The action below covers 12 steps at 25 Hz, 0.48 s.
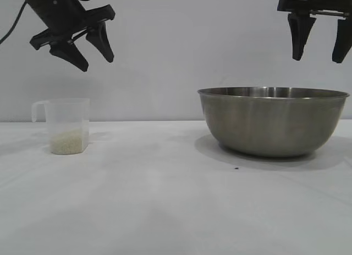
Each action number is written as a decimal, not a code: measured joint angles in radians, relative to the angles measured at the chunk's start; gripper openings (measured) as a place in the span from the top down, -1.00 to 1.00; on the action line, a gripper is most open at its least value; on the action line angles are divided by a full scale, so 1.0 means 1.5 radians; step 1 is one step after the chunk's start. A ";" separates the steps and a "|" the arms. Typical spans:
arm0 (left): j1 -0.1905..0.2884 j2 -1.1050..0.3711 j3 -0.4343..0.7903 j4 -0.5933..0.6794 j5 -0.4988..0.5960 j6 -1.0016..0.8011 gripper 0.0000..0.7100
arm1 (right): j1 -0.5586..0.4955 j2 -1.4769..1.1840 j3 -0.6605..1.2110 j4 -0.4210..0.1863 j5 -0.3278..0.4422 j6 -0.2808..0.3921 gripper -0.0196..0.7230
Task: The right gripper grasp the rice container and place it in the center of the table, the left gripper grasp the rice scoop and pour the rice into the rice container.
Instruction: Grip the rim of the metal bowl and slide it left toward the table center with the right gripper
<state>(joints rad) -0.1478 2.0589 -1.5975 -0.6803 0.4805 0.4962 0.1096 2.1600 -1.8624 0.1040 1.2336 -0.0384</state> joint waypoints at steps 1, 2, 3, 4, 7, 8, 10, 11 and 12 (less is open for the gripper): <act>0.000 0.000 0.000 0.000 0.000 0.000 -0.13 | 0.000 0.006 0.003 0.000 0.000 0.000 -0.43; 0.000 0.000 0.000 0.000 0.000 0.000 -0.13 | 0.000 0.015 0.006 -0.001 0.000 0.000 -0.43; 0.000 0.000 0.000 0.000 0.000 0.000 -0.13 | 0.000 0.021 0.006 -0.001 0.000 0.000 -0.43; 0.000 0.000 0.000 0.002 0.000 0.000 -0.13 | 0.000 0.027 0.006 -0.001 0.000 0.000 -0.30; 0.000 0.000 0.000 0.003 0.001 0.000 -0.13 | 0.000 0.038 0.006 -0.001 -0.001 0.000 -0.30; 0.000 0.000 0.000 0.004 0.001 0.000 -0.13 | 0.000 0.043 0.006 -0.001 -0.001 0.000 -0.17; 0.000 0.000 0.000 0.006 0.004 0.000 -0.13 | 0.000 0.056 0.006 -0.001 -0.002 0.000 -0.17; 0.000 0.000 0.000 0.007 0.004 0.000 -0.13 | 0.000 0.062 0.006 -0.001 -0.002 0.000 -0.17; 0.000 0.000 0.000 0.007 0.004 0.000 -0.13 | 0.000 0.068 0.006 -0.001 -0.002 0.000 -0.17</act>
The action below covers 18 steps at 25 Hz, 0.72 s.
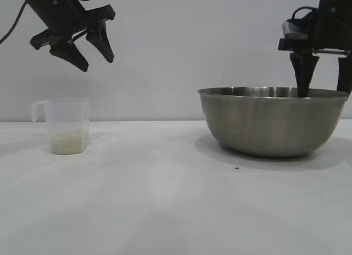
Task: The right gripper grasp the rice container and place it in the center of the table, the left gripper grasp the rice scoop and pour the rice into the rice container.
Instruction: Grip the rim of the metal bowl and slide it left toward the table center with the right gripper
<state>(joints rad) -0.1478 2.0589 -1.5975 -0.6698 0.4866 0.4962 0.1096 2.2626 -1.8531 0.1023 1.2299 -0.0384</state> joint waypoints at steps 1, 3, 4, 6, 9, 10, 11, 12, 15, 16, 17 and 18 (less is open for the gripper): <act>0.000 0.000 0.000 0.000 0.000 0.000 -0.13 | 0.000 0.005 0.000 0.000 -0.001 0.000 -0.17; 0.000 0.000 0.000 0.000 0.000 0.000 -0.13 | 0.000 0.012 0.000 -0.003 -0.001 0.000 -0.02; 0.000 0.000 0.000 0.001 0.000 0.000 -0.13 | 0.000 0.013 0.000 -0.004 -0.001 0.000 0.07; 0.000 0.000 0.000 0.003 0.000 0.000 -0.13 | 0.000 0.014 0.000 -0.010 -0.001 0.001 0.38; 0.000 0.000 0.000 0.004 0.000 0.000 -0.13 | 0.000 0.014 0.000 -0.007 0.002 0.000 0.75; 0.000 0.000 0.000 0.004 0.000 0.000 -0.13 | 0.000 0.011 0.000 -0.004 0.002 0.000 0.72; 0.000 0.000 0.000 0.004 0.000 0.000 -0.13 | 0.000 0.010 0.000 -0.002 0.002 0.000 0.72; 0.000 0.000 0.000 0.004 0.000 0.000 -0.13 | 0.000 0.010 0.000 -0.001 0.002 0.000 0.84; 0.000 0.000 0.000 0.004 0.000 0.000 -0.13 | -0.002 0.008 0.000 0.017 0.002 -0.003 0.95; 0.000 0.000 0.000 0.004 0.000 0.000 -0.13 | -0.002 0.008 0.000 0.029 0.000 -0.008 0.95; 0.000 0.000 0.000 0.004 0.000 0.000 -0.13 | -0.002 0.008 0.000 0.043 0.000 -0.013 0.95; 0.000 0.000 0.000 0.004 0.000 0.000 -0.13 | -0.002 0.008 0.000 0.054 -0.001 -0.021 0.95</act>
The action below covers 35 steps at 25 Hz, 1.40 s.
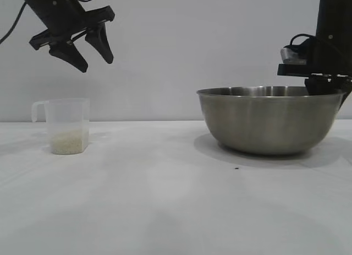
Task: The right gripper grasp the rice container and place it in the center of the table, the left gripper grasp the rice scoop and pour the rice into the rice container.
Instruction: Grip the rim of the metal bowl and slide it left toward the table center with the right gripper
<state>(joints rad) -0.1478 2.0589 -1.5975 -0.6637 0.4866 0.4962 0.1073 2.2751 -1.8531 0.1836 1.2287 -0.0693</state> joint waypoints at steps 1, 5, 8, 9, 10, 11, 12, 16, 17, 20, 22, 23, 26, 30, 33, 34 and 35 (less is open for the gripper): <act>0.000 0.000 0.000 0.000 0.000 0.000 -0.13 | 0.000 0.000 0.000 0.017 0.000 -0.006 0.95; 0.000 0.000 0.000 0.000 0.000 0.000 -0.13 | 0.008 -0.012 0.000 0.063 -0.001 -0.025 0.95; 0.000 0.000 0.000 0.000 0.000 0.000 -0.13 | 0.030 -0.029 0.000 0.072 -0.003 -0.041 0.95; 0.000 0.000 0.000 0.000 0.000 0.000 -0.13 | 0.040 -0.032 0.000 0.076 -0.002 -0.043 0.95; 0.000 0.000 0.000 0.000 0.000 0.000 -0.13 | 0.050 -0.033 0.000 0.079 -0.002 -0.046 0.95; 0.000 0.000 0.000 0.000 0.000 0.000 -0.13 | 0.060 -0.033 0.000 0.081 -0.003 -0.046 0.95; 0.000 0.000 0.000 0.000 0.000 0.000 -0.13 | 0.070 -0.033 0.000 0.082 -0.003 -0.047 0.95; 0.000 0.000 0.000 0.000 0.001 0.000 -0.13 | 0.104 -0.033 0.002 0.083 -0.003 -0.049 0.95; 0.000 0.000 0.000 0.000 0.001 0.000 -0.13 | 0.110 -0.033 0.006 0.084 -0.003 -0.049 0.95; 0.000 0.000 0.000 0.000 0.002 0.000 -0.13 | 0.123 -0.033 0.022 0.085 -0.003 -0.049 0.95; 0.000 0.000 0.000 0.000 0.002 0.000 -0.13 | 0.125 -0.032 0.028 0.085 -0.004 -0.049 0.95; 0.000 0.000 0.000 0.000 0.002 0.000 -0.13 | 0.125 -0.031 0.029 0.082 -0.004 -0.049 0.95; 0.000 0.000 0.000 0.000 0.003 0.000 -0.13 | 0.127 -0.029 0.030 0.080 -0.004 -0.049 0.95; 0.000 0.000 0.000 0.000 0.003 0.000 -0.13 | 0.127 -0.028 0.030 0.076 -0.004 -0.049 0.51; 0.000 0.000 0.000 0.000 0.003 0.000 -0.13 | 0.127 -0.028 0.030 0.076 -0.004 -0.049 0.10; 0.000 0.000 0.000 0.000 0.003 0.000 -0.13 | 0.127 -0.030 0.032 0.076 -0.004 -0.049 -0.04; 0.000 0.000 0.000 0.000 0.003 0.000 -0.13 | 0.127 -0.034 0.032 0.073 -0.004 -0.049 -0.15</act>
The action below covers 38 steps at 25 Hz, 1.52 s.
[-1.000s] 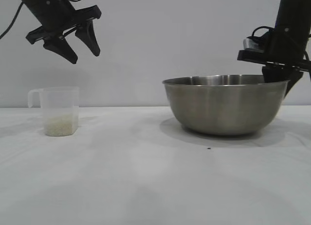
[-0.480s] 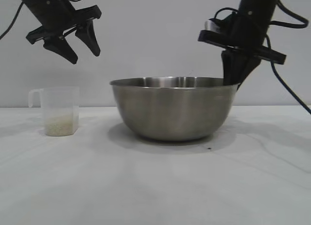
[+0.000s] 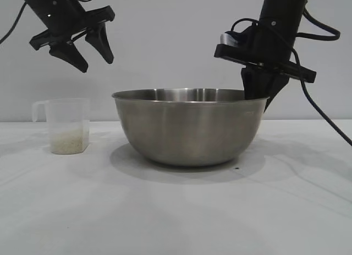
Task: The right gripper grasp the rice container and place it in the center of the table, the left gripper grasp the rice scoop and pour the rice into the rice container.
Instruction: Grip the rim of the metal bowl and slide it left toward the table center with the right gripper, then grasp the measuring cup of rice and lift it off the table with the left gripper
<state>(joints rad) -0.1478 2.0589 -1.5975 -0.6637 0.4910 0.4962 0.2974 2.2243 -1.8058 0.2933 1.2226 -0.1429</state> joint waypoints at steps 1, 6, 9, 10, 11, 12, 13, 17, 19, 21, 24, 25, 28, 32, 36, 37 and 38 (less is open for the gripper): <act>0.000 0.000 0.000 0.000 0.000 0.000 -0.13 | -0.001 -0.007 0.000 -0.003 0.000 0.000 -0.23; 0.000 0.000 0.000 0.000 0.000 0.000 -0.13 | -0.027 -0.049 0.000 -0.010 0.001 0.000 -0.27; 0.000 0.000 0.000 0.000 0.000 0.000 -0.13 | -0.051 -0.080 0.000 -0.016 0.001 0.000 -0.27; 0.000 0.000 0.000 0.000 0.000 0.000 -0.13 | -0.059 -0.091 0.000 -0.020 0.003 0.000 -0.27; 0.000 0.000 0.000 0.000 0.000 0.000 -0.13 | -0.067 -0.102 0.002 -0.028 0.004 0.000 -0.27; 0.000 0.000 0.000 0.000 0.000 0.000 -0.13 | -0.072 -0.113 0.002 -0.034 0.004 0.000 -0.27; 0.000 0.000 0.000 0.000 0.000 0.000 -0.13 | -0.079 -0.122 0.002 -0.042 0.005 0.000 -0.27; 0.000 0.000 0.000 0.000 0.000 0.000 -0.13 | -0.103 -0.164 0.024 -0.058 0.005 0.002 -0.27; 0.000 0.000 0.000 0.000 0.000 0.000 -0.13 | -0.113 -0.191 0.056 -0.065 0.005 0.002 -0.27; 0.000 0.000 0.000 0.000 0.001 0.000 -0.13 | -0.126 -0.220 0.098 -0.071 0.005 0.002 -0.27; 0.000 0.000 0.000 0.000 0.001 0.000 -0.13 | -0.142 -0.274 0.179 -0.074 0.007 0.004 -0.27; 0.000 0.000 0.000 0.000 0.001 0.000 -0.13 | -0.145 -0.295 0.202 -0.075 0.007 0.004 -0.27; 0.000 0.000 0.000 0.000 0.001 0.000 -0.13 | -0.149 -0.361 0.276 -0.075 0.007 0.004 -0.27; 0.000 0.000 0.000 0.000 0.001 -0.001 -0.13 | -0.151 -0.470 0.379 -0.077 0.007 0.004 -0.27; 0.000 0.000 0.000 0.000 0.007 -0.001 -0.13 | -0.151 -0.608 0.475 -0.086 0.007 0.007 -0.27; 0.000 0.000 0.000 0.000 0.008 -0.001 -0.13 | -0.151 -0.647 0.498 -0.089 0.007 0.012 -0.27; 0.000 0.000 0.000 0.000 0.010 -0.001 -0.13 | -0.151 -0.681 0.521 -0.093 0.007 0.015 -0.27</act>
<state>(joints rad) -0.1478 2.0589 -1.5975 -0.6637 0.5063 0.4940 0.0714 1.2026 -1.0236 0.1544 1.2327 -0.1199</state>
